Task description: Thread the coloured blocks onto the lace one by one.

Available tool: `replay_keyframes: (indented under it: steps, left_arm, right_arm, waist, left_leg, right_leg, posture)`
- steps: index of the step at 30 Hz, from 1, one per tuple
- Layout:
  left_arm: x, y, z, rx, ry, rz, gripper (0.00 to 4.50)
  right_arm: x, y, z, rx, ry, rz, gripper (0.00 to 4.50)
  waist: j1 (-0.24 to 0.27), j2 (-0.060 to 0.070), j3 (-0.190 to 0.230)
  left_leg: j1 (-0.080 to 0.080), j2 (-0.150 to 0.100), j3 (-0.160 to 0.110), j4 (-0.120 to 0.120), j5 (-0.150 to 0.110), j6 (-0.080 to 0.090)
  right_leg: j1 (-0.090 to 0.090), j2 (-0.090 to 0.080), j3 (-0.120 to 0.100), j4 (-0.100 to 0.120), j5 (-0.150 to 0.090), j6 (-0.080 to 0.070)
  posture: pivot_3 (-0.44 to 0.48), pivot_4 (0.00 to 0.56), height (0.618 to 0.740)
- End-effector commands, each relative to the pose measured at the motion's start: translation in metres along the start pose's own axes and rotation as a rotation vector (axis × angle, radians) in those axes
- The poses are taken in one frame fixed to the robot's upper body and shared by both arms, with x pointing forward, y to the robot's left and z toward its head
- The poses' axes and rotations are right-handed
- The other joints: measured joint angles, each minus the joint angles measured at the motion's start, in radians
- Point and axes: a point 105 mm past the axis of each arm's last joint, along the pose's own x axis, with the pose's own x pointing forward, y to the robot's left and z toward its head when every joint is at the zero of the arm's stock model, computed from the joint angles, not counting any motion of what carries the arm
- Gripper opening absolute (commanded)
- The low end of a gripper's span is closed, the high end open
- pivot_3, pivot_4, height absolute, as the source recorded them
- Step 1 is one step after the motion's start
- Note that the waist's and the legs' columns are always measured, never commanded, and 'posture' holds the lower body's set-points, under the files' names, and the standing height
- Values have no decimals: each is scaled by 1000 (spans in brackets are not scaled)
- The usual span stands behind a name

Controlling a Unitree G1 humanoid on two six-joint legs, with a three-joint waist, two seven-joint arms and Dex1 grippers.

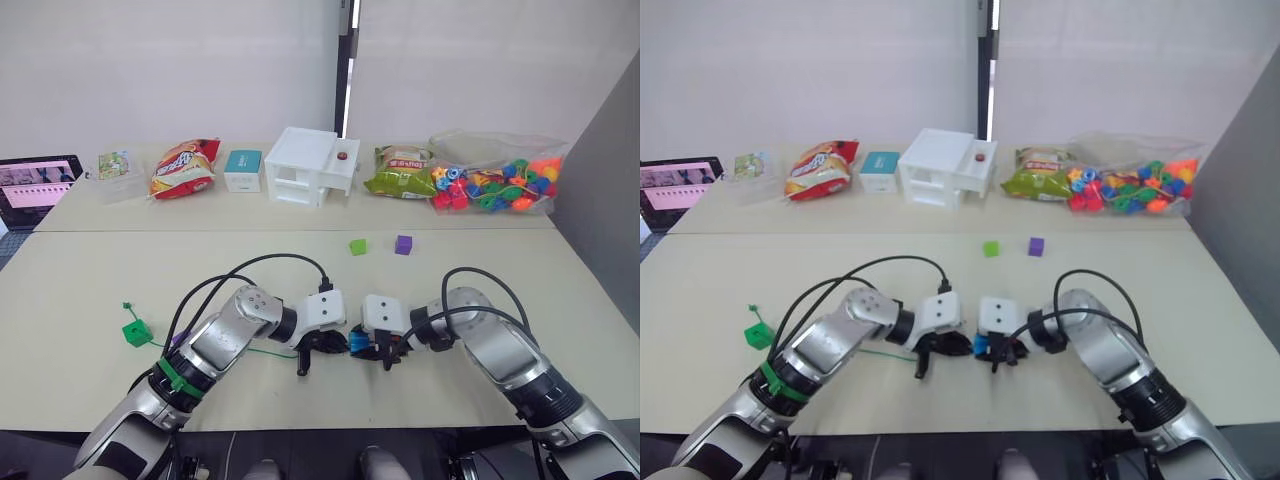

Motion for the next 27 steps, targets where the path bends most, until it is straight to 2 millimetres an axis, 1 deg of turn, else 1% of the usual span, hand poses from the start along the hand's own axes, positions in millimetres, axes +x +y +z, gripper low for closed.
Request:
replay_keyframes:
  steps: [1, 3, 4, 7, 11, 14, 19, 25, 27]
  left_arm:
    - [-14, -6, 17, 72, -63, -18, 2001]
    - [-24, -4, 13, 64, -57, 17, 2636]
    - [-31, -3, 7, 46, -55, 36, 2940]
    - [-45, -1, -6, 6, -45, 83, 2940]
    - [-48, 1, -22, -12, -23, 123, 2940]
    - [-43, 3, -33, -45, -28, 155, 2940]
    - [-32, 2, -32, -52, -56, 152, 2940]
    - [-29, 1, -32, -56, -65, 129, 1137]
    - [-30, 2, -32, -52, -65, 133, 407]
  right_arm:
    - [4, 6, 0, -4, 1, 12, 1385]
    - [5, 7, -1, -1, 3, 12, 1385]
    - [5, 8, -2, 1, 4, 11, 1385]
    - [4, 8, -3, 5, 6, 7, 1385]
    - [3, 8, -3, 7, 7, 5, 1385]
    - [3, 7, -3, 8, 7, 3, 1385]
    - [3, 7, -2, 9, 5, 5, 1385]
    - [2, 7, -3, 13, 9, 3, 1385]
    - [2, 8, -3, 14, 10, 2, 1385]
  waist:
    - [-2, 0, 0]
    - [-2, 0, 0]
    - [-3, 0, 0]
    - [-4, 0, 0]
    - [0, 0, 0]
    - [0, 0, 0]
    - [1, 0, 0]
    - [1, 0, 0]
    - [1, 0, 0]
  left_leg:
    - [0, 0, 0, 0, 0, 0]
    - [0, 0, 0, 0, 0, 0]
    - [0, 0, 0, 0, 0, 0]
    - [1, 0, 0, -1, 0, 0]
    - [1, 0, 0, 0, 0, 0]
    - [1, 0, 0, 0, 0, 0]
    - [1, 0, 0, 0, 0, 0]
    - [1, 0, 0, 0, 0, 0]
    - [1, 0, 0, 0, 0, 0]
  right_leg:
    - [0, 0, 0, 0, 0, 0]
    - [0, 0, 0, 0, 0, 0]
    - [0, 0, 0, 0, 0, 0]
    - [0, 0, 0, 0, 0, 0]
    - [1, 0, 0, -1, 0, 0]
    - [1, 0, 0, -1, 0, 0]
    - [1, 0, 0, -1, 0, 0]
    - [1, 0, 0, 0, 0, 0]
    - [1, 0, 0, 0, 0, 0]
  posture:
    - [0, 150, 740]
    - [0, 150, 740]
    - [0, 150, 740]
    - [0, 150, 740]
    - [0, 150, 740]
    - [0, 150, 740]
    - [0, 150, 740]
    - [0, 150, 740]
    - [0, 150, 740]
